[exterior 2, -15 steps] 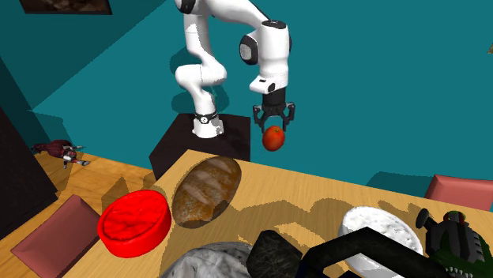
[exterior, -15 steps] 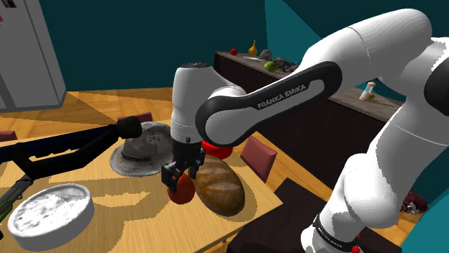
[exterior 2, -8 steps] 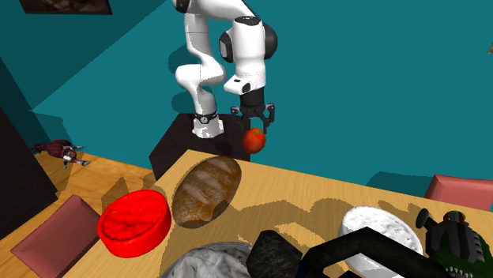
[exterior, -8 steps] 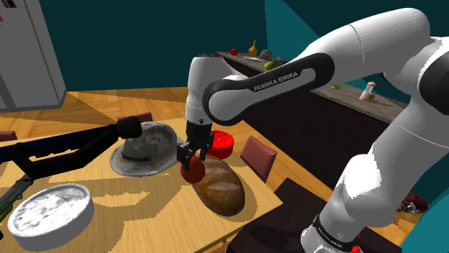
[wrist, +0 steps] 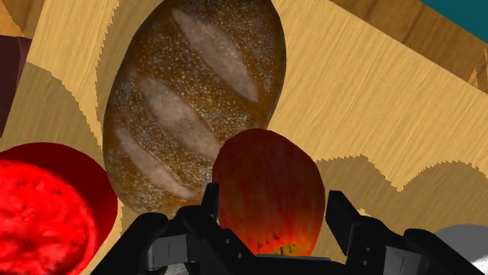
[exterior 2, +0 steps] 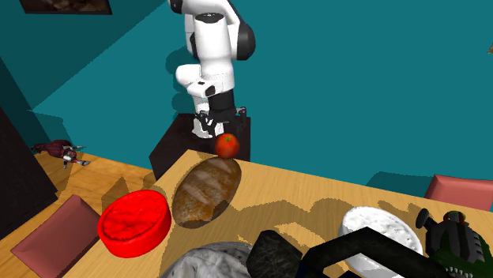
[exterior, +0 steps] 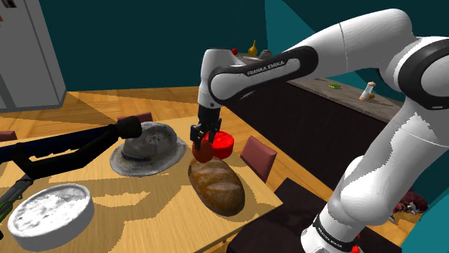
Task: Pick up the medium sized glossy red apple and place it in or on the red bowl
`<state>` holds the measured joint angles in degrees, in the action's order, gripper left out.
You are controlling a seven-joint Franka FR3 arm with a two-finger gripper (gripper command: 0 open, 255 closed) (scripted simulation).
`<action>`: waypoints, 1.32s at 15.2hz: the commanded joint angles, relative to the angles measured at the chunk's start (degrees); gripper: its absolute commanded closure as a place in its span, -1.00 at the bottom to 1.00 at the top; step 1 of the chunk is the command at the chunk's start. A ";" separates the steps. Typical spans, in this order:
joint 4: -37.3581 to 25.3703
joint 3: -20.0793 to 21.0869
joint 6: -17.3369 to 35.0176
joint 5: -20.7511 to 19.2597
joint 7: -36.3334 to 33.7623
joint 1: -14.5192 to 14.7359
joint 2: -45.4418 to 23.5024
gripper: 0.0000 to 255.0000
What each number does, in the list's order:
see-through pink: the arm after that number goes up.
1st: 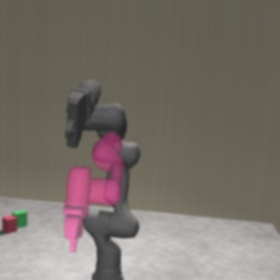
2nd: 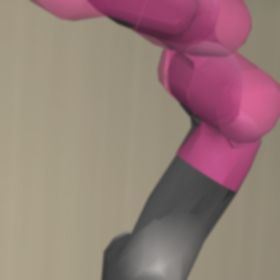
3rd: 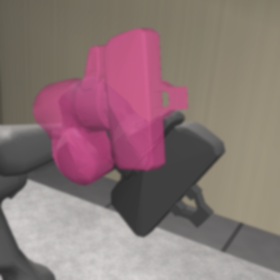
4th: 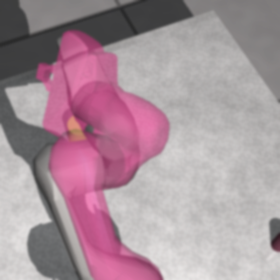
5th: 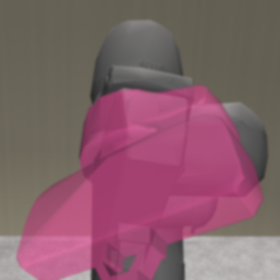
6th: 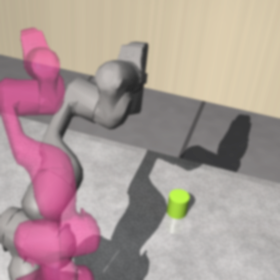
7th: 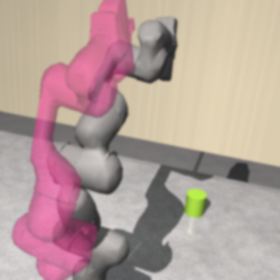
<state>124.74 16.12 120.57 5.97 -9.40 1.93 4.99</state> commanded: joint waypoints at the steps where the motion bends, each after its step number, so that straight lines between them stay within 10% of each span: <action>1: -0.83 -1.55 -0.28 -0.37 2.76 -1.35 -0.80 1.00; 20: -26.05 -12.38 -9.42 -2.93 23.49 -12.87 -18.44 1.00</action>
<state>101.57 4.09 112.11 3.15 13.29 -10.48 -11.50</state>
